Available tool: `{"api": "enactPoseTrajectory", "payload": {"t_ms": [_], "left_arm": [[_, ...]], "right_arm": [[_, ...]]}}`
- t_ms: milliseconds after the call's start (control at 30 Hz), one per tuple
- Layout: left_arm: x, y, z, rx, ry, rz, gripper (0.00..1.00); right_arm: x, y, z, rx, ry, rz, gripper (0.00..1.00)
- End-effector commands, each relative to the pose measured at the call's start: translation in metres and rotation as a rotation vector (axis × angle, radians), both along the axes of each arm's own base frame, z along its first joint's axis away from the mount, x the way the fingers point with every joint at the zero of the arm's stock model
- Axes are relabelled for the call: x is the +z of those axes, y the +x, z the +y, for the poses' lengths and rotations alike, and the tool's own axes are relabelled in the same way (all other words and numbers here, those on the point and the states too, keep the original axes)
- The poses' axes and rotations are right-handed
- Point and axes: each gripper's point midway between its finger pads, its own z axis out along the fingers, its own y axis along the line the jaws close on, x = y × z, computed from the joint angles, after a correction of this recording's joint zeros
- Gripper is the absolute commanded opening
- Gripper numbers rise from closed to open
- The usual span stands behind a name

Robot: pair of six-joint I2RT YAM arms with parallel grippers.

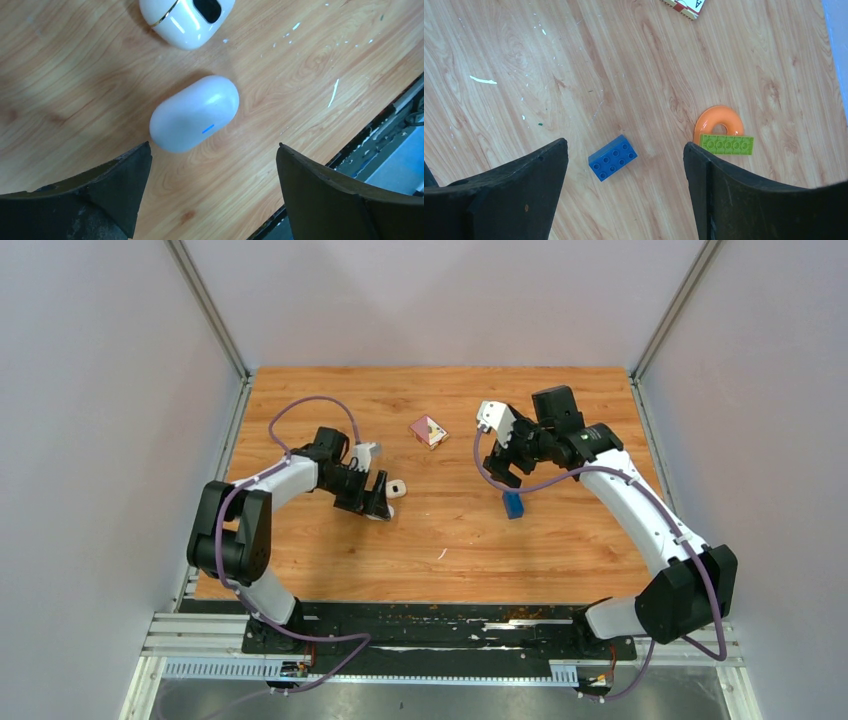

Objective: Insert the wireless bluetooth earbuds into the charging case
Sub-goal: Place the charging case at the center of the board, then reset both arms

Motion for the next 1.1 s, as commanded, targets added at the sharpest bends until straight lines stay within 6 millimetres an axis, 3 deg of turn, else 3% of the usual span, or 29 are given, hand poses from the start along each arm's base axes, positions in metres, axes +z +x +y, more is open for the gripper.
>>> {"api": "enactPoseTrajectory", "payload": {"t_ms": [0, 133, 267, 333, 400, 467, 533, 633, 733, 900, 967, 1067], "left_arm": [[0.028, 0.012, 0.015, 0.013, 0.088, -0.099, 1.00], [0.062, 0.020, 0.034, -0.031, 0.199, -0.174, 1.00], [0.103, 0.051, 0.048, -0.014, 0.276, -0.404, 1.00], [0.127, 0.070, 0.055, 0.082, 0.296, -0.528, 1.00], [0.157, 0.092, 0.064, 0.231, 0.291, -0.692, 1.00], [0.181, 0.102, 0.072, 0.358, 0.259, -0.828, 1.00], [0.200, 0.109, 0.076, 0.428, 0.227, -0.928, 1.00], [0.227, 0.116, 0.079, 0.476, 0.223, -0.939, 1.00], [0.250, 0.120, 0.081, 0.457, 0.248, -0.921, 1.00], [0.293, 0.104, 0.069, 0.284, 0.199, -1.050, 1.00], [0.302, 0.103, 0.076, 0.318, 0.222, -1.070, 1.00], [0.284, 0.104, 0.087, 0.345, 0.287, -1.038, 1.00]], "right_arm": [[0.012, 0.008, 0.002, 0.010, 0.009, -0.054, 0.85], [0.024, 0.018, -0.004, -0.028, 0.011, -0.084, 0.87], [0.025, 0.031, -0.007, -0.145, 0.108, -0.031, 0.87], [0.020, 0.042, -0.012, -0.243, 0.171, -0.008, 0.87], [0.002, 0.048, -0.018, -0.318, 0.186, 0.031, 0.87], [-0.013, 0.052, -0.020, -0.331, 0.162, 0.068, 0.90], [-0.012, 0.063, -0.027, -0.404, 0.151, 0.074, 0.91], [0.024, 0.092, -0.042, -0.585, 0.191, -0.006, 0.91], [0.086, 0.108, -0.055, -0.696, 0.272, -0.148, 0.93], [0.181, 0.118, -0.083, -0.879, 0.372, -0.335, 0.94], [0.201, 0.117, -0.087, -0.906, 0.403, -0.368, 0.94], [0.186, 0.118, -0.095, -0.954, 0.392, -0.372, 0.94]]}}
